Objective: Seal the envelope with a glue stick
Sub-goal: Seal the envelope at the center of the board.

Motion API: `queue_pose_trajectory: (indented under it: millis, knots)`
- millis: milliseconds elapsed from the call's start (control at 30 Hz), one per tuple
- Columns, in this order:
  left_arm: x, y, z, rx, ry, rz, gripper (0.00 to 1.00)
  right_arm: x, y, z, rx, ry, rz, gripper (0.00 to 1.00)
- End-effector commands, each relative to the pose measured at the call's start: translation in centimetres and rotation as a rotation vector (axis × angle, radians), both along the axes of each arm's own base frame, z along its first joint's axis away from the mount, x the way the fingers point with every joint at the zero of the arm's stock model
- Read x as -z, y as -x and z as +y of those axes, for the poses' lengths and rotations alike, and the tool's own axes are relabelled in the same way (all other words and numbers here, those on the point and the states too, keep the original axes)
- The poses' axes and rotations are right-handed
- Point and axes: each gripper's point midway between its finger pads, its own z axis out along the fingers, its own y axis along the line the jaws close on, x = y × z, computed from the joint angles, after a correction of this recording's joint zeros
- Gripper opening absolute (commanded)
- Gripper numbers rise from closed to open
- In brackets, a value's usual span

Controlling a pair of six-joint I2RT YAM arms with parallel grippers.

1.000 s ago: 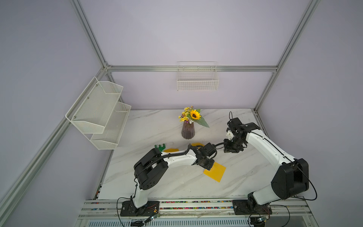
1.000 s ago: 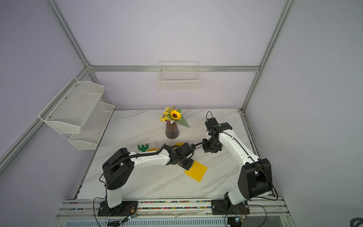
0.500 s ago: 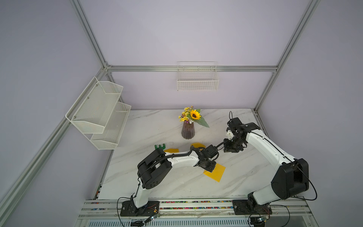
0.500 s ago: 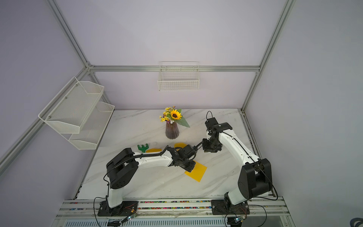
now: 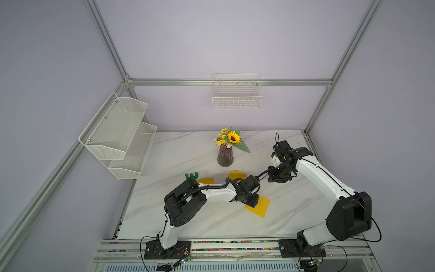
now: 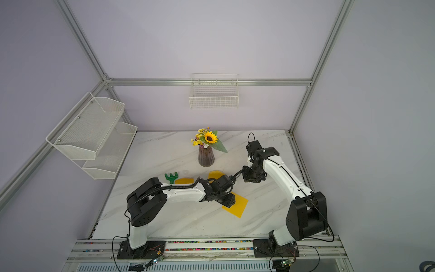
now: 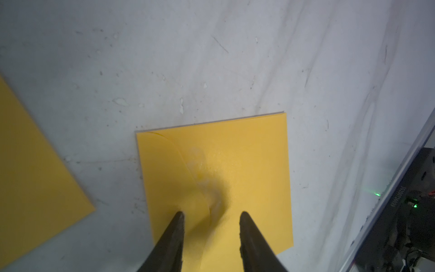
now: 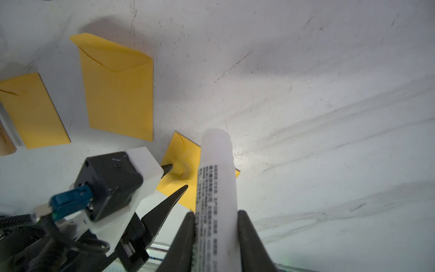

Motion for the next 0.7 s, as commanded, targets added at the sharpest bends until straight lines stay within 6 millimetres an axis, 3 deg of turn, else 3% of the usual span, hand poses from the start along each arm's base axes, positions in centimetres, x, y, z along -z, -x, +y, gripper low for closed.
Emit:
queue_pose_trajectory:
  millis: [0, 233, 667]
  knots:
    - [1.2, 1.0, 1.0, -0.023, 0.008, 0.077, 0.36, -0.7, -0.1, 0.1, -0.002, -0.022, -0.033, 0.00]
    - [1.4, 1.1, 1.7, -0.019, -0.020, 0.074, 0.20, -0.8, -0.2, 0.0, 0.002, -0.016, -0.041, 0.00]
    - [2.7, 1.9, 4.0, 0.050, -0.271, 0.003, 0.15, -1.8, -0.5, -0.2, 0.008, -0.025, -0.069, 0.00]
